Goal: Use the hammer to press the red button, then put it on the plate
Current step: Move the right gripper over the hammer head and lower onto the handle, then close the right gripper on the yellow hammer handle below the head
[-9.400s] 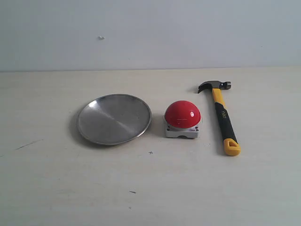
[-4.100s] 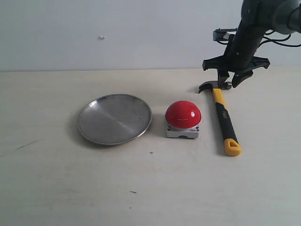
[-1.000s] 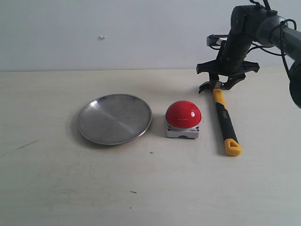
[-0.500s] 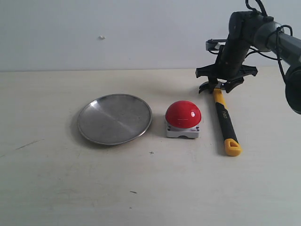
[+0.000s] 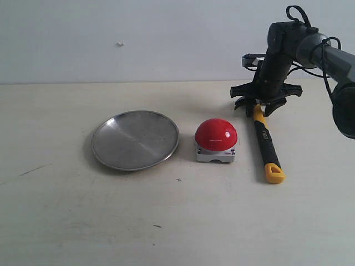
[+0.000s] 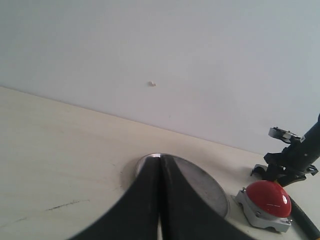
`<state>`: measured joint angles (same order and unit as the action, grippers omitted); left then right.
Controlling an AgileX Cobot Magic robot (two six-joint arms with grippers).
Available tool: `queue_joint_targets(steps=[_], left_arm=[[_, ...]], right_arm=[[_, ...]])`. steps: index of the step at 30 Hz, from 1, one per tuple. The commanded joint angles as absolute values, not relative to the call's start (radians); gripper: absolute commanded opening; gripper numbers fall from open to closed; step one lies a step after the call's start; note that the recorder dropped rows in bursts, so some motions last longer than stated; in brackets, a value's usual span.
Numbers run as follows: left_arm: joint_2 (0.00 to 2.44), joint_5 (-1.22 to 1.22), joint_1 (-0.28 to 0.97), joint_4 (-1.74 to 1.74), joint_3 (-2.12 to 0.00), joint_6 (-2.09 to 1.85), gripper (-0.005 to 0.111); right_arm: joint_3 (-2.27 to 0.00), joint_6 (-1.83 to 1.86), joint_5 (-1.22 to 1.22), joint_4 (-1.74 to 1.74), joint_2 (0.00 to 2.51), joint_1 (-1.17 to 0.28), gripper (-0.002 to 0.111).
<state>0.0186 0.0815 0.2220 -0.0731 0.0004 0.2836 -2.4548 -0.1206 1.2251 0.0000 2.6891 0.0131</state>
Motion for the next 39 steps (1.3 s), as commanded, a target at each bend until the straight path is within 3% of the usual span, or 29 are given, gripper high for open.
queue_joint_targets(steps=[1,9,39], left_arm=[[0.012,0.083,0.220,-0.078,0.000,0.284,0.000],[0.012,0.083,0.220,-0.078,0.000,0.284,0.000],[0.012,0.083,0.220,-0.078,0.000,0.284,0.000]], right_arm=[[-2.461,-0.124,1.221,0.010,2.689,0.013,0.039],[-2.461,-0.078,1.221,0.010,2.689,0.013,0.000],[-2.422,0.021,1.221,0.095,2.566,0.014,0.000]])
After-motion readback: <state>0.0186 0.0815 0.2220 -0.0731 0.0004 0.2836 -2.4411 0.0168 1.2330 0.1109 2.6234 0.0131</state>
